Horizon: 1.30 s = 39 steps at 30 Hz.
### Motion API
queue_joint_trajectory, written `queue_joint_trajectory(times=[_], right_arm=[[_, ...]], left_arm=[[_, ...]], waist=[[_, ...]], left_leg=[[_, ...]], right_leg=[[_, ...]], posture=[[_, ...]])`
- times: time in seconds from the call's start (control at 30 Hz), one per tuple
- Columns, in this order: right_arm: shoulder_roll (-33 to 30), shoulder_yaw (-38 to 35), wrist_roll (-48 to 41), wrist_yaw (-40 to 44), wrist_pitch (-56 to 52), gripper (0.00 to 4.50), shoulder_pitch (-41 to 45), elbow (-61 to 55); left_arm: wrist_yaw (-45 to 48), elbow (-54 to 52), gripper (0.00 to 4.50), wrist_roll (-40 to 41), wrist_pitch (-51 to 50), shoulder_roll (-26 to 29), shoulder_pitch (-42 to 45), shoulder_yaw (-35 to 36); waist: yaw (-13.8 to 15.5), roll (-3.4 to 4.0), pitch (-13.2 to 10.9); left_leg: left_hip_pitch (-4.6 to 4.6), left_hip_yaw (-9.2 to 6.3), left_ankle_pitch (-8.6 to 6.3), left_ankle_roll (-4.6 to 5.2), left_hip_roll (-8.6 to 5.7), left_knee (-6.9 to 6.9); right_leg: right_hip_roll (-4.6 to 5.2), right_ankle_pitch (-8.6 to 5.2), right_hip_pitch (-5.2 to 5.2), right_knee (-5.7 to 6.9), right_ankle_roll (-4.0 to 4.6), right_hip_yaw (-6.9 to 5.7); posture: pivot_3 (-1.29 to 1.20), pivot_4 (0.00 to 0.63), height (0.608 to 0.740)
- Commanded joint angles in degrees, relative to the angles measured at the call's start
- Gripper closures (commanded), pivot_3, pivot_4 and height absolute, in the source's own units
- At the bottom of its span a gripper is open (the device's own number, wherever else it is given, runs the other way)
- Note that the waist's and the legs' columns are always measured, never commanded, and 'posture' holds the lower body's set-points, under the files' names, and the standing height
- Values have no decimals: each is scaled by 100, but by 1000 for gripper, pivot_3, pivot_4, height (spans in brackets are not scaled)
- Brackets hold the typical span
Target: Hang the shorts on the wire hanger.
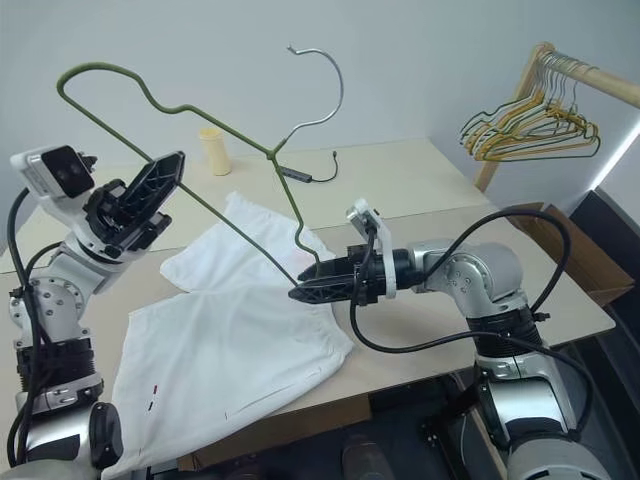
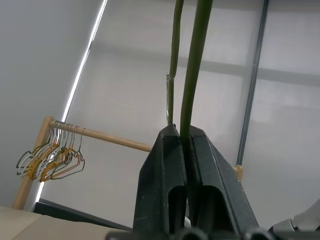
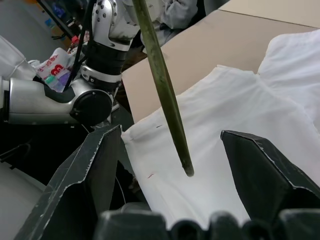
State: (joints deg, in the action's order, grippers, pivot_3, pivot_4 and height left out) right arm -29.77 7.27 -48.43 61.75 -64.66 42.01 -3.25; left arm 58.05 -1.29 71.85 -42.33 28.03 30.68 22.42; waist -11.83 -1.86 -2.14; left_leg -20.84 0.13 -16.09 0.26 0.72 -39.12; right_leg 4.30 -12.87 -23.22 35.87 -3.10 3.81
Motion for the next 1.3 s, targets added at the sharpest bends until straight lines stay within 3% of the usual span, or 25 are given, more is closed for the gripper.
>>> queue_joint_trajectory(times=[0.03,0.1,0.2,0.5,0.63,0.73,0.9,1.1,1.2,1.3], right_arm=[[30,-199,-132,16,-42,736,169,-15],[8,-162,-88,48,-13,736,195,18],[-45,-73,-3,125,79,1349,177,-28],[19,-101,127,44,106,4481,173,59],[48,-130,142,58,174,4481,167,67],[98,-179,152,9,196,4500,167,80],[238,-517,-85,-178,135,4500,132,21],[-97,-1226,-472,-481,-351,4500,-332,-10],[-642,-1346,-628,-467,-868,4500,-772,-112],[-1374,-1308,-522,-350,-1017,4500,-1402,-321]], left_arm=[[25,-13,4500,-18,47,-15,151,8],[42,-1,4500,-58,53,-33,158,-18],[56,-20,4500,-93,70,-56,135,-32],[7,-113,4500,-138,84,-159,-16,-9],[-73,-110,4500,-220,132,-214,-71,8],[-166,-93,3792,-529,296,-265,-158,-125],[-145,-62,2156,-1158,484,-184,-408,-401],[-26,-206,147,-3073,1093,641,-1109,-1509],[-45,-220,27,-4127,1734,998,-1411,-2063],[187,-467,27,-4566,2206,1237,-1677,-2293]], waist=[[-1,0,0],[-2,0,0],[-2,0,0],[-13,0,0],[-6,0,0],[-7,0,0],[-7,0,0],[-9,1,-1],[36,5,-3],[62,8,-5]], left_leg=[[0,0,0,0,0,0],[0,0,0,0,0,0],[0,0,0,0,0,0],[0,0,0,0,0,0],[0,0,0,0,0,0],[-1,0,0,0,0,0],[0,0,0,0,0,0],[0,0,0,0,0,2],[-6,1,0,0,-1,2],[-13,5,0,1,-2,2]], right_leg=[[-1,0,0,0,0,0],[-1,0,0,0,0,0],[-1,0,0,0,0,0],[-1,0,0,0,0,0],[0,0,0,0,0,0],[0,0,0,0,0,0],[-1,0,0,1,0,0],[-2,0,-1,-1,1,0],[1,-1,-1,-7,0,-4],[3,-1,-5,-11,0,-3]], posture=[[-182,0,740],[-184,0,740],[-183,0,740],[-182,0,740],[-180,0,740],[-179,0,740],[-193,0,740],[-198,0,740],[-193,0,740],[-189,0,740]])
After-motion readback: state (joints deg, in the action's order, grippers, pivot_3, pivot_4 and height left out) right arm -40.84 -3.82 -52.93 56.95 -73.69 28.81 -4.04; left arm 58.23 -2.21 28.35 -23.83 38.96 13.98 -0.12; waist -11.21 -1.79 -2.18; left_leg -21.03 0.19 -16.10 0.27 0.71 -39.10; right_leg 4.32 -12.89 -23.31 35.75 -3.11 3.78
